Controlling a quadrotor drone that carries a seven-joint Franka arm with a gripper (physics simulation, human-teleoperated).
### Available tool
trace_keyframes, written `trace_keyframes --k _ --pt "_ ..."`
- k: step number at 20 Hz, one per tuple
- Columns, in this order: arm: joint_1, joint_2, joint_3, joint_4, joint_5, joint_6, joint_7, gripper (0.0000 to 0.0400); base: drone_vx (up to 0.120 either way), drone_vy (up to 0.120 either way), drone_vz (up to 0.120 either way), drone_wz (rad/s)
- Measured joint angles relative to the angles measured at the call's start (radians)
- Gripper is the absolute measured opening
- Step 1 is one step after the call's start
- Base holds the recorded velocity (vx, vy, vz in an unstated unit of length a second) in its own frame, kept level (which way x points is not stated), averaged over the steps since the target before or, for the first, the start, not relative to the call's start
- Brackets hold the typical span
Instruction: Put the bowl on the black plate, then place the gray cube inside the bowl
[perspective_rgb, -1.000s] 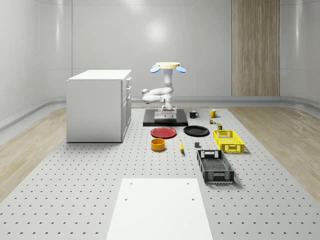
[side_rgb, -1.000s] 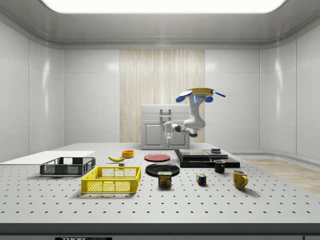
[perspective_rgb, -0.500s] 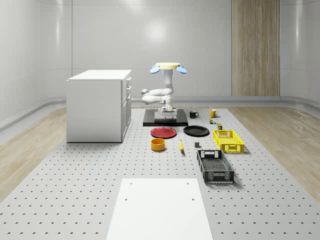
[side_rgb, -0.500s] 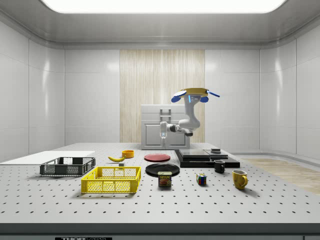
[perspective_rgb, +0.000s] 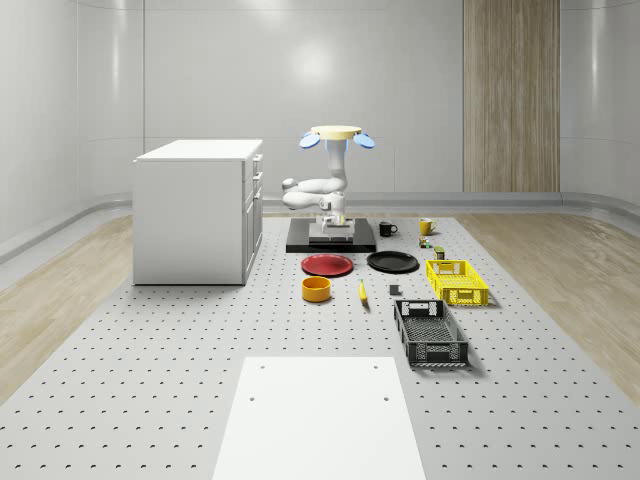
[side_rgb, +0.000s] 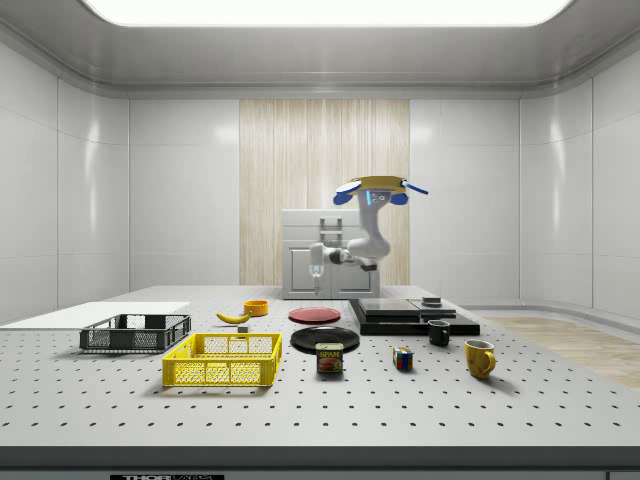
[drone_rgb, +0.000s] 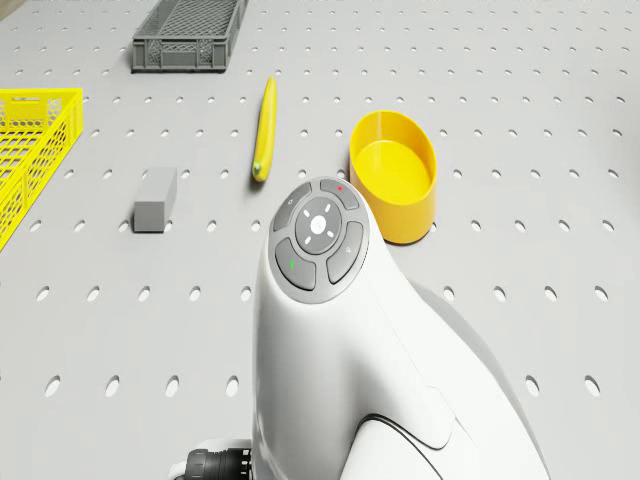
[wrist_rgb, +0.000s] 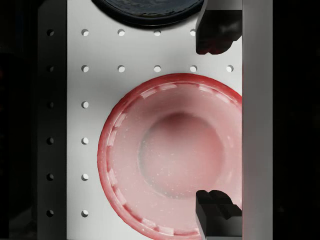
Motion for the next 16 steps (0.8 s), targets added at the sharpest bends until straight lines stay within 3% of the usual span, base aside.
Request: trace_keyframes --k 4,9,11,16 --pt "-0.003 -0.011 0.002 0.001 0.005 0.010 0.002 0.0400 0.120 0.000 0.000 0.000" --pt "-0.006 -0.023 0.004 0.001 0.010 0.022 0.005 0.0400 0.120 -0.104 0.000 0.000" --pt "-0.007 -0.028 0.005 0.001 0.012 0.026 0.006 0.0400 0.120 0.000 -0.020 0.000" --pt "-0.009 -0.040 0.007 0.002 0.017 0.037 0.008 0.0400 0.120 0.000 -0.120 0.000"
